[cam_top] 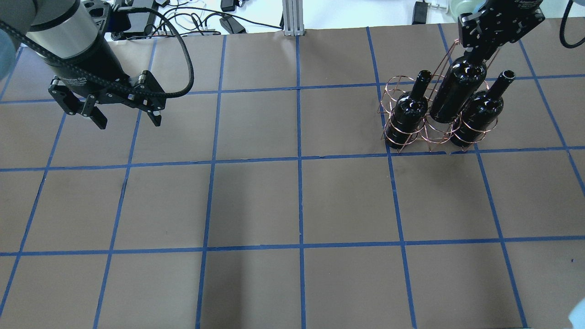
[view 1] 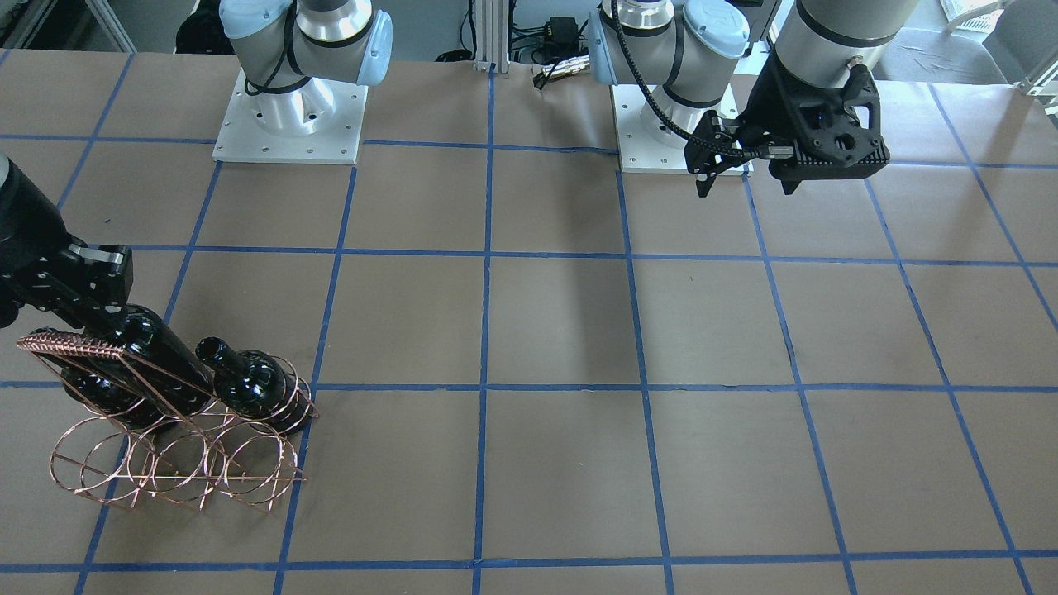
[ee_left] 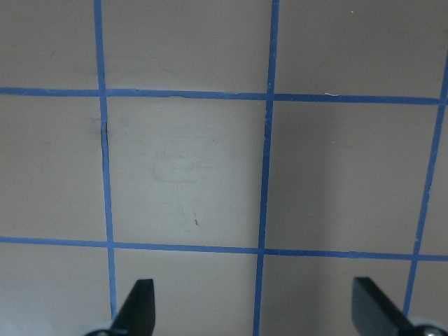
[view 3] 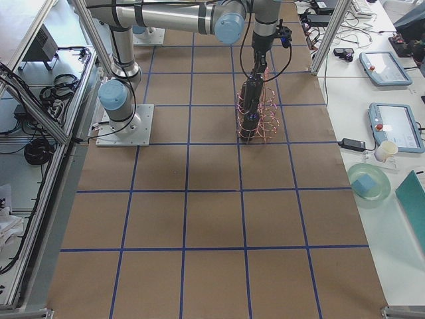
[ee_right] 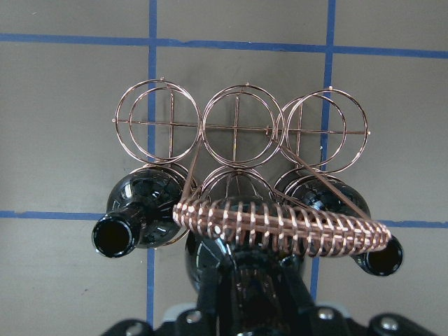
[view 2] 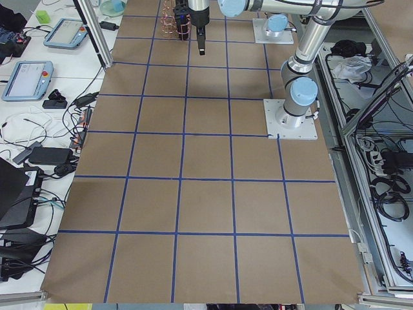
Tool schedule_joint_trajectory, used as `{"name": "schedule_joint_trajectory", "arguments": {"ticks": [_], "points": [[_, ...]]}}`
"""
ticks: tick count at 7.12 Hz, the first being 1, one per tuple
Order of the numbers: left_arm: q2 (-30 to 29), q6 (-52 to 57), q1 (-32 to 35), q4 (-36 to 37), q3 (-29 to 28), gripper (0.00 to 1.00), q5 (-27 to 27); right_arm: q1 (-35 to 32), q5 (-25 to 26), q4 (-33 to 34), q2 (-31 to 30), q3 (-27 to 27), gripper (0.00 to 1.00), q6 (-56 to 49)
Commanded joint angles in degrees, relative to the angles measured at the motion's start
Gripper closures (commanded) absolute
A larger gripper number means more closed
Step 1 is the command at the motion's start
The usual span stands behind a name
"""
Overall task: Place wine into wine basket
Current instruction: 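Lower the bottle into the empty middle ring of the rack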
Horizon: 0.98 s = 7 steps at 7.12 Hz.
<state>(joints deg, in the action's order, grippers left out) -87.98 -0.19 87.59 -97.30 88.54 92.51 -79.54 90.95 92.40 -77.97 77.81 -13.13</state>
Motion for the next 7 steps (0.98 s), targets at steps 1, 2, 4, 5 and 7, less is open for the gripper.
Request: {"name": "schedule_joint_trajectory", "arguments": {"ticks": [1, 2, 4, 5, 7], "points": [[0.0, -0.1, 0.0, 0.2, 0.1, 0.00, 0.0, 0.0, -0.2, 0.4, 0.1, 0.2, 1.00, -0.2], [0.0, -0.1, 0.0, 0.3, 0.1, 0.00, 0.0, 0.0, -0.2, 0.7, 0.4, 0.6, 1.00, -0.1], [0.0, -0.1, -0.3, 0.2, 0.1, 0.00, 0.1, 0.0, 0.1, 0.8, 0.9, 1.0, 1.00, -0.1], [0.0, 0.0, -0.4, 0.2, 0.1, 0.00, 0.1, 0.0, 0.0, 1.0, 1.1, 1.2, 1.00, -0.3], [0.0, 0.0, -0.4, 0.2, 0.1, 0.00, 0.3, 0.0, -0.1, 4.5, 1.7, 4.3, 1.00, -1.2]]}}
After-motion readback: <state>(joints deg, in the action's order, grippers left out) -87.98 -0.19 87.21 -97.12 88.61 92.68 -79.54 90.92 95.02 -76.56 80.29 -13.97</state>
